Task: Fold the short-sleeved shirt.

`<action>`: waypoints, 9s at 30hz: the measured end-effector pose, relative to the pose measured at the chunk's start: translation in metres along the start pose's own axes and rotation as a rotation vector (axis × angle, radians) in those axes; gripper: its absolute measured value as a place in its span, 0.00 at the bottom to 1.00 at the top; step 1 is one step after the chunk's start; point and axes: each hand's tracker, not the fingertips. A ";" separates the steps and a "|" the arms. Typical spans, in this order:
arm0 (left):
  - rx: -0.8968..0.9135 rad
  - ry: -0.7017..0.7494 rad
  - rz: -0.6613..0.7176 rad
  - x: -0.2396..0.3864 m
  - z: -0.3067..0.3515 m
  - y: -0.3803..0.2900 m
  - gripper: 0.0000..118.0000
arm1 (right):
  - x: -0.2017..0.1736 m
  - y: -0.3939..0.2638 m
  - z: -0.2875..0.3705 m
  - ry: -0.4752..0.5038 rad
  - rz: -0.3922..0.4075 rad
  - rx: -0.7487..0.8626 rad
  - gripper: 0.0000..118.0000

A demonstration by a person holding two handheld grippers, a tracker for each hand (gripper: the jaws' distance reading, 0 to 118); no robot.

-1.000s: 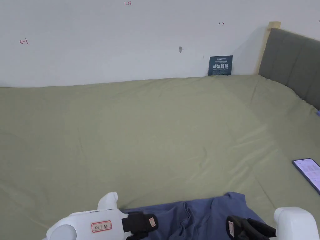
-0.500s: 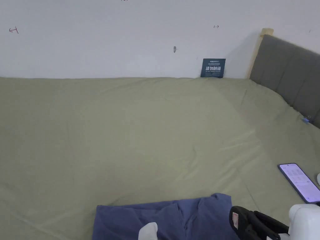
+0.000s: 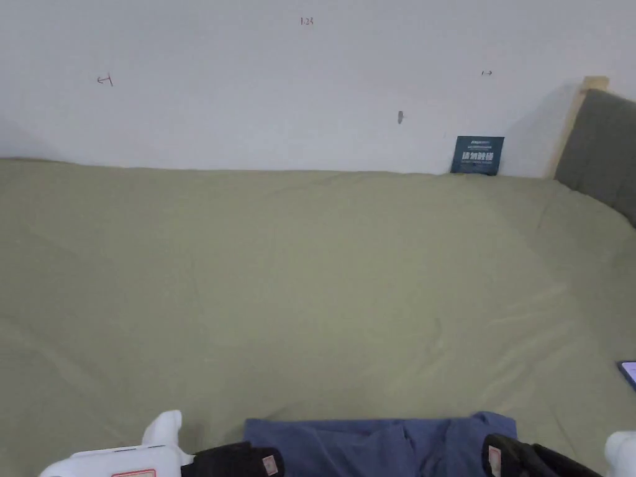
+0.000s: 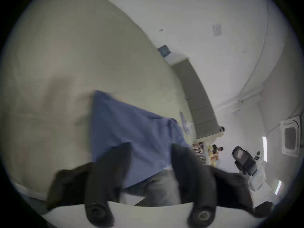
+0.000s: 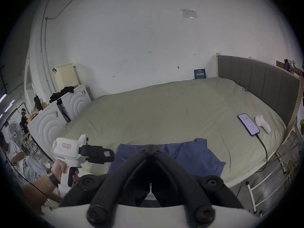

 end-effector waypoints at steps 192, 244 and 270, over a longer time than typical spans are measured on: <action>0.714 0.818 -0.615 0.127 0.234 0.031 0.05 | -0.060 0.083 -0.101 -0.024 0.276 0.045 0.01; 0.896 0.736 -0.589 0.192 0.110 -0.074 1.00 | -0.051 0.011 -0.029 -0.283 0.203 0.278 1.00; 0.906 0.700 -0.570 0.197 0.108 -0.066 1.00 | -0.050 0.029 -0.014 -0.144 0.152 0.354 1.00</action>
